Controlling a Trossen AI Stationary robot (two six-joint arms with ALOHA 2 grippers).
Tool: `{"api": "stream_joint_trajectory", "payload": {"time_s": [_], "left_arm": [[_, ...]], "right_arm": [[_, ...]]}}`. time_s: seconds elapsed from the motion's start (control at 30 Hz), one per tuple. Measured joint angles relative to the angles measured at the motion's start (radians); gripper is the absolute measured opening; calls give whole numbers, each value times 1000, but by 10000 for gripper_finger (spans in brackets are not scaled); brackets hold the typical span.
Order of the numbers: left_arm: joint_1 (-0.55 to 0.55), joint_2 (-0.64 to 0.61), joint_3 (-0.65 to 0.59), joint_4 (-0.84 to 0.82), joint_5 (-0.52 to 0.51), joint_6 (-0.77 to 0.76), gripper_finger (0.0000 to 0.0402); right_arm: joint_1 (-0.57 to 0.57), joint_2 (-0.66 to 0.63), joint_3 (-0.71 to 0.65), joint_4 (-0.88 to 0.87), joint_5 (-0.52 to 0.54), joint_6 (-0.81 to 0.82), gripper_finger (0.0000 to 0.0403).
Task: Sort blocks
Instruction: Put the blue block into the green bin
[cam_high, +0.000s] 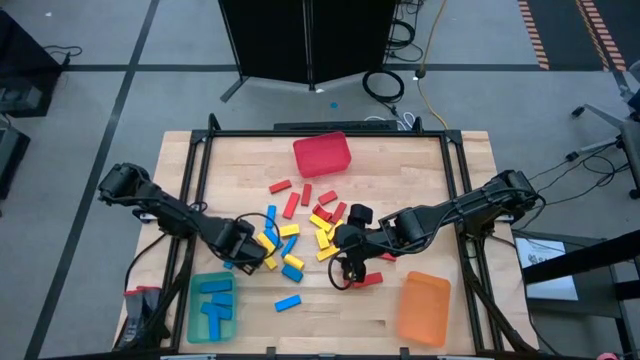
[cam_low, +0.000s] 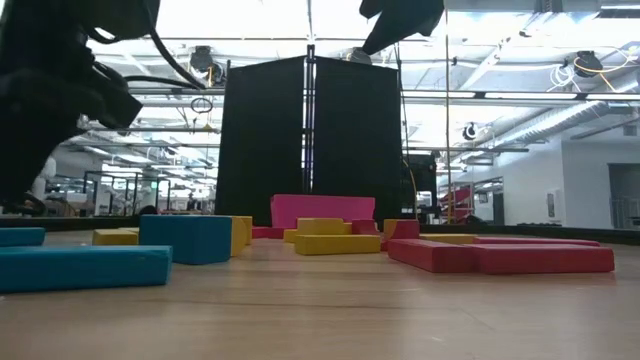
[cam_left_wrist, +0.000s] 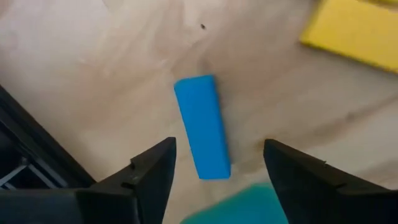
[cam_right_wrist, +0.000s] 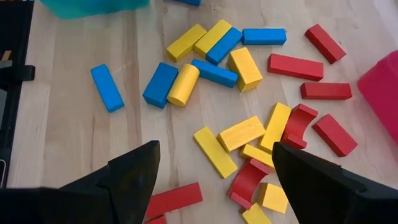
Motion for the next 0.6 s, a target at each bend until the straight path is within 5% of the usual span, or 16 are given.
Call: {"api": "stream_joint_trajectory", "payload": {"time_s": [0.4,0.6], "left_arm": [[31,-7,-206,259,24,-35,252],[49,-6,-218,272,49,-26,164]], "right_arm": [[0,0,0,-9,-22,3,306],[0,0,0,-16,-22,16,306]]}}
